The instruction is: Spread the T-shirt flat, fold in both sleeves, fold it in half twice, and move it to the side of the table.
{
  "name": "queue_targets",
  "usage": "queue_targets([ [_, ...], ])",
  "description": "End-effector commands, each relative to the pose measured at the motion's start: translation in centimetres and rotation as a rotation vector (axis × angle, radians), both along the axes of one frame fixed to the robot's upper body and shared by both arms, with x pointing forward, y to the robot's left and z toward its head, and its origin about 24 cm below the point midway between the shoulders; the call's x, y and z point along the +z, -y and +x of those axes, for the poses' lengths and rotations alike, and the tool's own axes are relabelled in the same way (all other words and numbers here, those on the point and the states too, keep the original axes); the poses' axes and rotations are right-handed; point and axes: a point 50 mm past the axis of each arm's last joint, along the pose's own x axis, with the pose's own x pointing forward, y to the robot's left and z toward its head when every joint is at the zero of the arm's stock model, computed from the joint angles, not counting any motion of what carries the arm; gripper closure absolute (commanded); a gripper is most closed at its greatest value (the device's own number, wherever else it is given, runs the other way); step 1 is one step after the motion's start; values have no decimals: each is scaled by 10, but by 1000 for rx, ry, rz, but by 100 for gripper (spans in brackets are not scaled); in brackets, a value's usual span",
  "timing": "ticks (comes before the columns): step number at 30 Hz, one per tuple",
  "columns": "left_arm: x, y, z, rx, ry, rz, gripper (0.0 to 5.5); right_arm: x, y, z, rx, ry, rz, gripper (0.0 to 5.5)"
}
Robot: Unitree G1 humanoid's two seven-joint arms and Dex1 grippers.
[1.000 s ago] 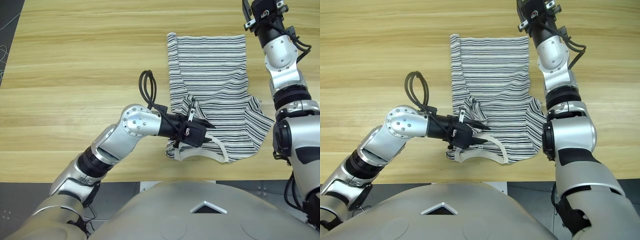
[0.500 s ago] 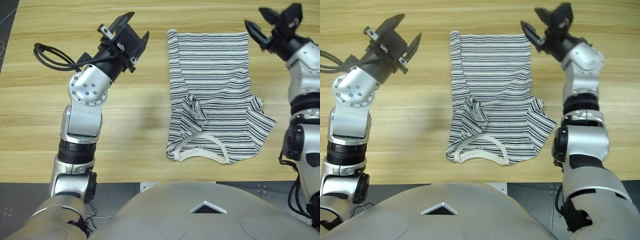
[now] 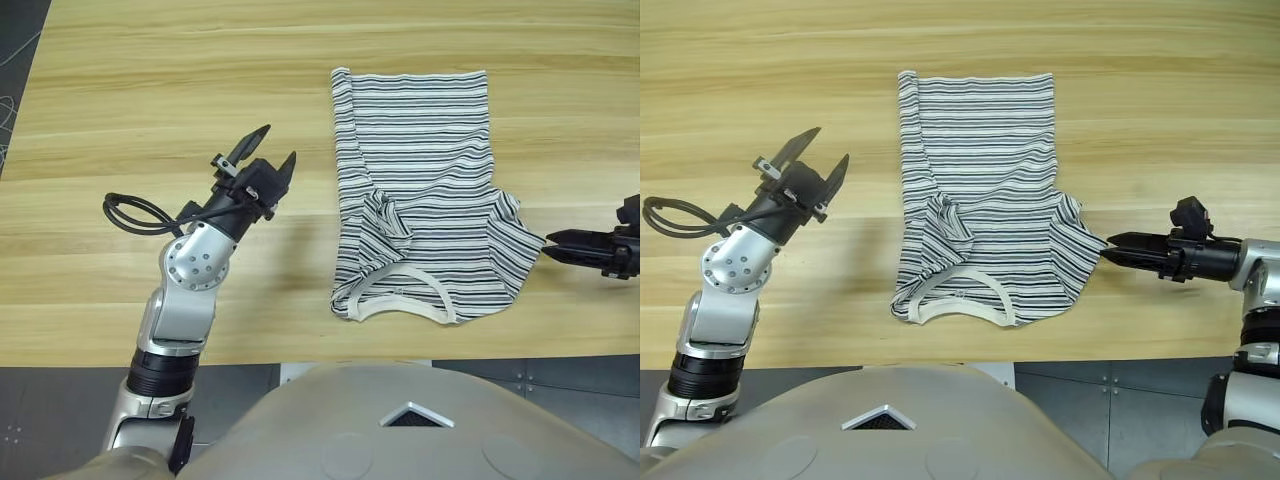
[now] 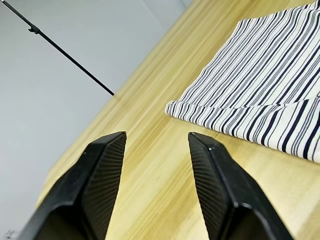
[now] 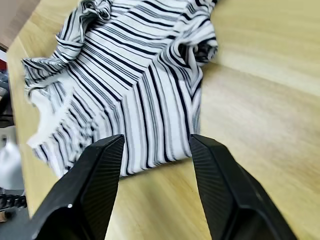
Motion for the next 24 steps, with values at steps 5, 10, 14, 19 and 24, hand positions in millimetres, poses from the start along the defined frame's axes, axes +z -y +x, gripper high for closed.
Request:
queue_targets([
  [5,0,-2,-2,2,5,20,320,-16,3,-9,69,-82,-107,310],
  [10,-4,2,1,-4,-3,30,316,-20,-5,-6,96,-90,-64,401],
  [14,-11,10,2,-26,-24,23,316,-25,-5,-2,65,-71,-65,499],
  [19,-16,13,0,-37,-44,33,316,-30,-6,-1,75,-66,-74,536],
  [24,-21,14,1,-42,-49,47,316,-24,-11,4,119,-20,-23,536],
])
